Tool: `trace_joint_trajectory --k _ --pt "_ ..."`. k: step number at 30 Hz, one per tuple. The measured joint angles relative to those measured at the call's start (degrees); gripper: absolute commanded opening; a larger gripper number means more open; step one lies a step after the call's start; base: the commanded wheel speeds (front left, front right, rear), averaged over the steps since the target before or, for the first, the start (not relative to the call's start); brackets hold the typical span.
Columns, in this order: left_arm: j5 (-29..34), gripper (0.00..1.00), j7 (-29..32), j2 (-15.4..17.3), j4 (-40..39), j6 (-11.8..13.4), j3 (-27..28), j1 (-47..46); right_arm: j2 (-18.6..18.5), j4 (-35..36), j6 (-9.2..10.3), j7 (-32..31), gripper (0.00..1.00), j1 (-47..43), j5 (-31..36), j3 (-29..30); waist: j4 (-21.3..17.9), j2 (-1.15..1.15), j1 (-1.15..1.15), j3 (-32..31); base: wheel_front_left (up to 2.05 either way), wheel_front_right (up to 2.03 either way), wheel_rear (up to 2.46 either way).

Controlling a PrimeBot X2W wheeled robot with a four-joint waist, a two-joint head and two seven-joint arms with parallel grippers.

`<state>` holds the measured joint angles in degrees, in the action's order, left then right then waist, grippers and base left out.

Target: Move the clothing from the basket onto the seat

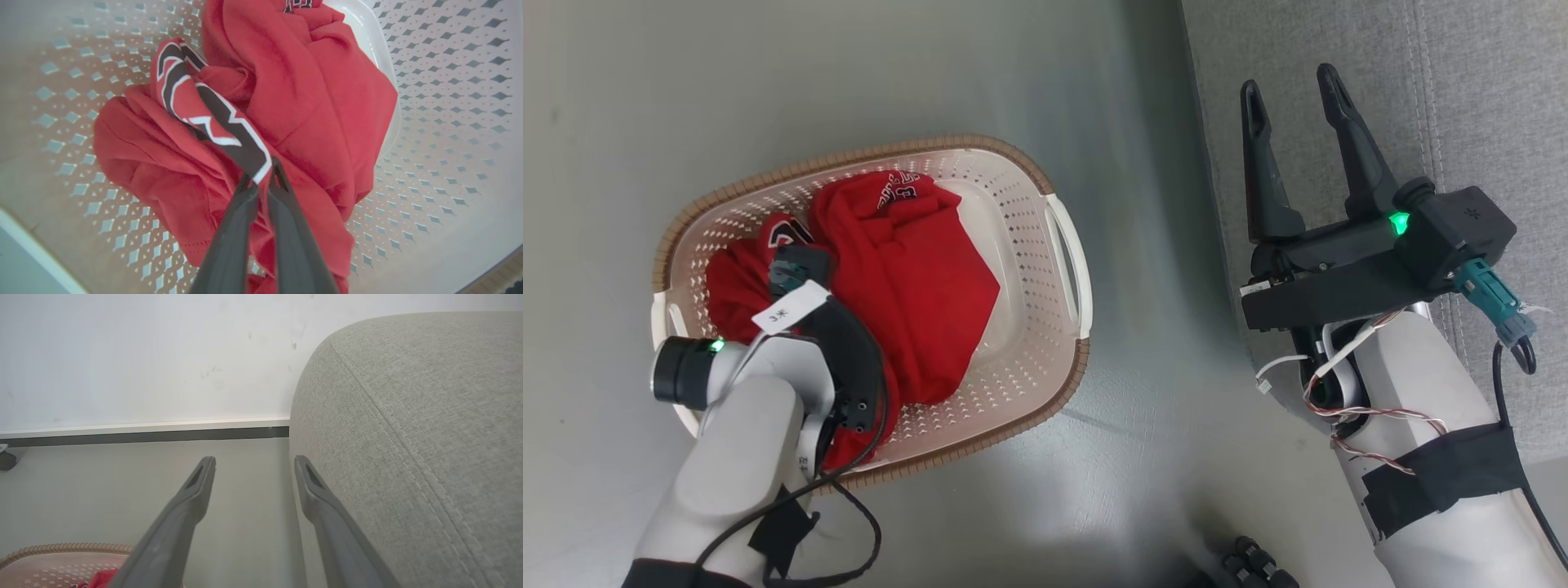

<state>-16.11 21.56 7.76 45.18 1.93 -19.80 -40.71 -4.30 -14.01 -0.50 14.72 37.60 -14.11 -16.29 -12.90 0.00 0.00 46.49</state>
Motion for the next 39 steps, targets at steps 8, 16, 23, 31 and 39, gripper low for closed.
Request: trace_joint_trajectory --k 8,16,23,31,39 --pt "0.1 0.00 -2.1 -1.1 0.4 -2.0 -1.2 0.0 -0.1 -1.7 -0.03 0.0 1.00 -0.8 0.1 1.4 0.8 0.00 0.00 -2.1 0.00 0.00 0.00" --pt "-0.5 0.00 -6.7 -0.7 0.2 -3.5 -0.8 1.6 -0.9 -3.8 -0.54 0.0 1.00 -2.9 0.5 2.7 2.6 0.00 0.00 -6.2 0.00 0.00 0.00" --pt "-2.6 0.00 -13.9 -0.8 -2.7 -4.3 1.8 7.1 -2.4 -5.3 -1.54 0.0 1.00 -6.0 1.0 3.8 5.7 0.00 0.00 -13.2 0.00 0.00 0.00" --pt "-4.0 0.00 -18.7 -2.0 -6.0 -4.5 2.2 9.7 -3.2 -6.4 -2.09 0.0 1.00 -9.5 1.7 4.2 8.7 0.00 -0.01 -19.3 0.00 0.00 0.00" --pt "-4.5 0.00 -22.1 -1.9 -9.8 -5.0 2.4 14.0 -3.0 -7.5 -2.61 0.0 1.00 -13.3 2.0 4.0 11.2 0.00 -0.02 -25.9 0.00 0.00 0.00"
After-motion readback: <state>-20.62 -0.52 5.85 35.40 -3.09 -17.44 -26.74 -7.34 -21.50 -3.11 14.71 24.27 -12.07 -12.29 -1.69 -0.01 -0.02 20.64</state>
